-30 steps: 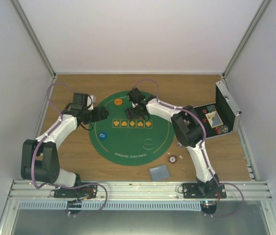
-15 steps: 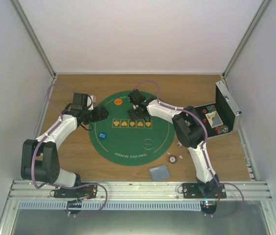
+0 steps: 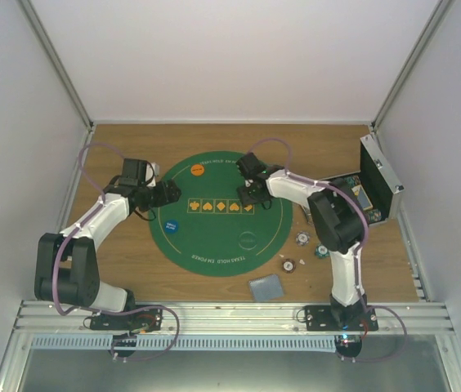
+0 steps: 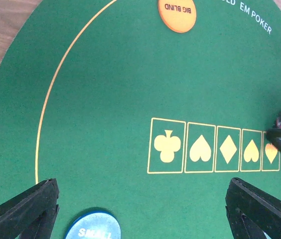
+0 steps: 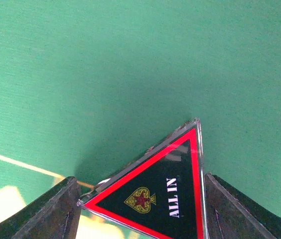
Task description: Distribute texas hold em gaming equipment
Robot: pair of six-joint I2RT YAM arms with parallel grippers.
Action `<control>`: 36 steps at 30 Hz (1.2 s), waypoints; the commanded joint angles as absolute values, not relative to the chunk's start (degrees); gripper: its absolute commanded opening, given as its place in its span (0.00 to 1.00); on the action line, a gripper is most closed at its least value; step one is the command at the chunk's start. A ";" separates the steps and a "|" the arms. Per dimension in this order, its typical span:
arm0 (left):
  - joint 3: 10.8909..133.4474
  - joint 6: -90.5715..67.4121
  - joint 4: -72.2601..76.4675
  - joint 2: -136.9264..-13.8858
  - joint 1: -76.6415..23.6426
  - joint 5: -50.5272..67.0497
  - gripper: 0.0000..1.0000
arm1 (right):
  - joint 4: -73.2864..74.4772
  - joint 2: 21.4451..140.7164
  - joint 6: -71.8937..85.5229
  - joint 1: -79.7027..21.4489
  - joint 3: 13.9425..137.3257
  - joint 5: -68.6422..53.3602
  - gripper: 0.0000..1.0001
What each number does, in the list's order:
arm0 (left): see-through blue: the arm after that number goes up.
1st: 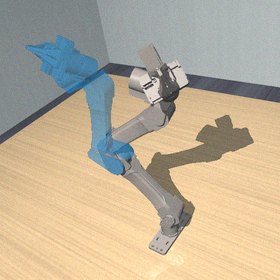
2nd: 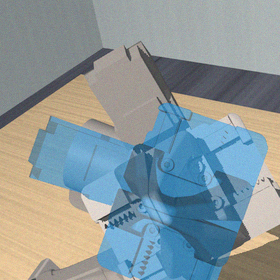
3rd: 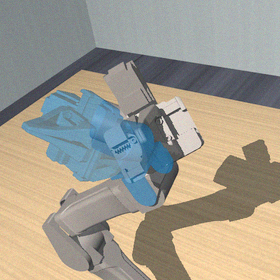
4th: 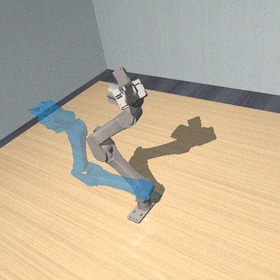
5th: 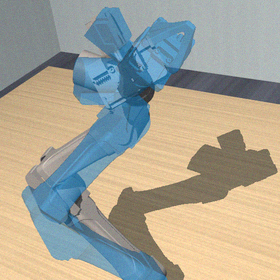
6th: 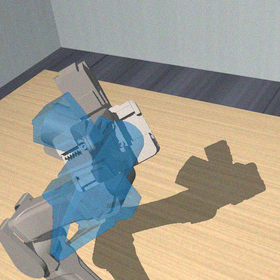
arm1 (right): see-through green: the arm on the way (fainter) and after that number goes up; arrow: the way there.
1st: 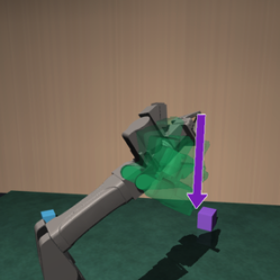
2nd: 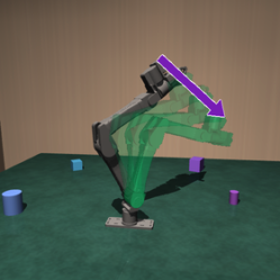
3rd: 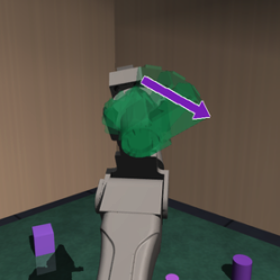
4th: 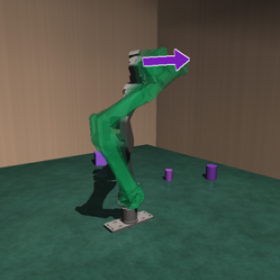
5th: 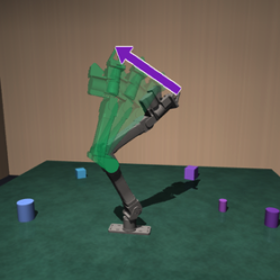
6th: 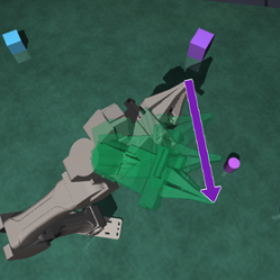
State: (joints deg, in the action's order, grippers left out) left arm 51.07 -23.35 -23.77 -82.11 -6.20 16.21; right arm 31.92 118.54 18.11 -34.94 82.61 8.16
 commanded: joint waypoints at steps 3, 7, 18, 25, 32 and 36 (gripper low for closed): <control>49.85 -24.43 -22.17 -79.32 -5.89 15.20 0.93 | 28.67 112.73 19.37 -28.49 74.85 10.16 0.64; 49.49 -24.52 -22.46 -78.92 -5.89 14.88 0.93 | 27.25 112.60 18.34 -26.55 74.21 8.38 0.65; 49.40 -24.35 -23.36 -78.22 -5.89 14.37 0.93 | 26.46 113.30 16.88 -26.51 75.56 5.31 0.67; 49.22 -24.35 -23.29 -78.26 -5.88 14.41 0.93 | 26.37 113.40 16.59 -26.46 75.76 4.45 0.70; 48.95 -24.18 -23.27 -78.16 -5.89 14.77 0.93 | 27.05 112.94 14.50 -26.46 77.92 4.87 0.87; 49.26 -23.99 -23.66 -77.89 -5.89 14.64 0.93 | 29.52 111.22 13.03 -26.48 81.36 4.61 0.92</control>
State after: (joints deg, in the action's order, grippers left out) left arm 49.63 -24.01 -24.34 -79.64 -6.20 15.09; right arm 28.12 113.36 15.11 -26.46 77.38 4.60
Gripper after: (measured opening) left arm 0.926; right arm 0.905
